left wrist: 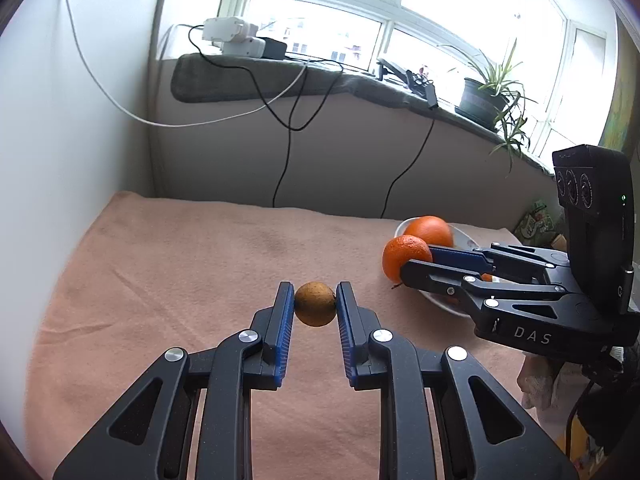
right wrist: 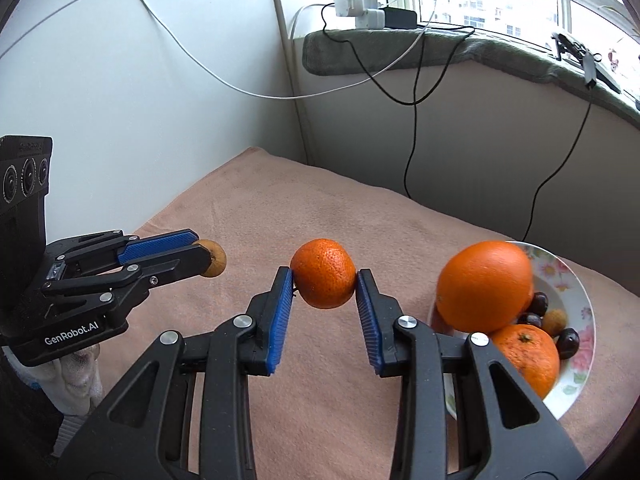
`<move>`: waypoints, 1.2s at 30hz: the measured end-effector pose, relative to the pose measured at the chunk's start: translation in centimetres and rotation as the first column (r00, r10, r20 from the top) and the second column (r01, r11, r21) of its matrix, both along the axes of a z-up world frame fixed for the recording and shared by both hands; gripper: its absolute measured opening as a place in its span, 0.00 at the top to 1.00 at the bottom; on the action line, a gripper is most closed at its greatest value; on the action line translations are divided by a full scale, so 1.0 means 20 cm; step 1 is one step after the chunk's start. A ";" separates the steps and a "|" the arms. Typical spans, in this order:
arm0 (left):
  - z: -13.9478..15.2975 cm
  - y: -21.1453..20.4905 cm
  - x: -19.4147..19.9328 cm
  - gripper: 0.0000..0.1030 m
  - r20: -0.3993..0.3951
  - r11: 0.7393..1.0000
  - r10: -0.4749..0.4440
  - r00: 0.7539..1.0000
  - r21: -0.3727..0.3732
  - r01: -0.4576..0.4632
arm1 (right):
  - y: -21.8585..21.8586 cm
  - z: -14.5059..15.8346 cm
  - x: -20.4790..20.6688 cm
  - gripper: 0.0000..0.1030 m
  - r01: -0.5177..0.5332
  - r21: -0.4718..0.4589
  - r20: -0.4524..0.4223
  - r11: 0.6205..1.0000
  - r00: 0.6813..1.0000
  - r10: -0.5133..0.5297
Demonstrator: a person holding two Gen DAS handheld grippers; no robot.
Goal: Organize fruits
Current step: 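Carry the kiwi with the left gripper while the right gripper carries the mandarin to the plate, then open the left gripper over the plate while the right gripper releases the mandarin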
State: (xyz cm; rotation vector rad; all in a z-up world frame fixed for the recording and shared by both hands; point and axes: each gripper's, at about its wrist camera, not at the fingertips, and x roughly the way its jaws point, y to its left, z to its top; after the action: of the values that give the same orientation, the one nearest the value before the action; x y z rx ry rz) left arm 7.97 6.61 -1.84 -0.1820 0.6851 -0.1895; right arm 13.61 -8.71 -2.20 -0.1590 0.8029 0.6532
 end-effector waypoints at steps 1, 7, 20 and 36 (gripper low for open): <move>0.01 -0.03 0.00 0.81 0.005 1.000 -0.011 1.000 -0.001 0.011 | -0.04 0.01 0.00 0.67 0.011 0.003 0.004 1.000 1.000 -0.011; 0.06 -0.20 0.06 0.81 0.027 0.997 -0.080 0.996 -0.001 0.080 | -0.25 0.06 -0.01 0.67 0.086 0.014 0.027 0.996 0.996 -0.086; 0.07 -0.67 0.28 0.81 0.019 0.970 -0.245 0.969 0.009 0.245 | -0.72 0.07 0.06 0.67 0.272 0.022 0.015 0.962 0.962 -0.272; 0.04 -0.87 0.42 0.80 0.009 0.959 -0.281 0.960 0.044 0.280 | -0.80 -0.04 0.16 0.66 0.302 0.004 -0.032 0.953 0.953 -0.301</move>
State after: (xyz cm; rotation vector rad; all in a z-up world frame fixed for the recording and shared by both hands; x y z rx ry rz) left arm 16.30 -10.76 -0.97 -0.0415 0.6978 -0.4478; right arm 16.82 -24.74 -2.98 -0.0168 0.8333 0.3705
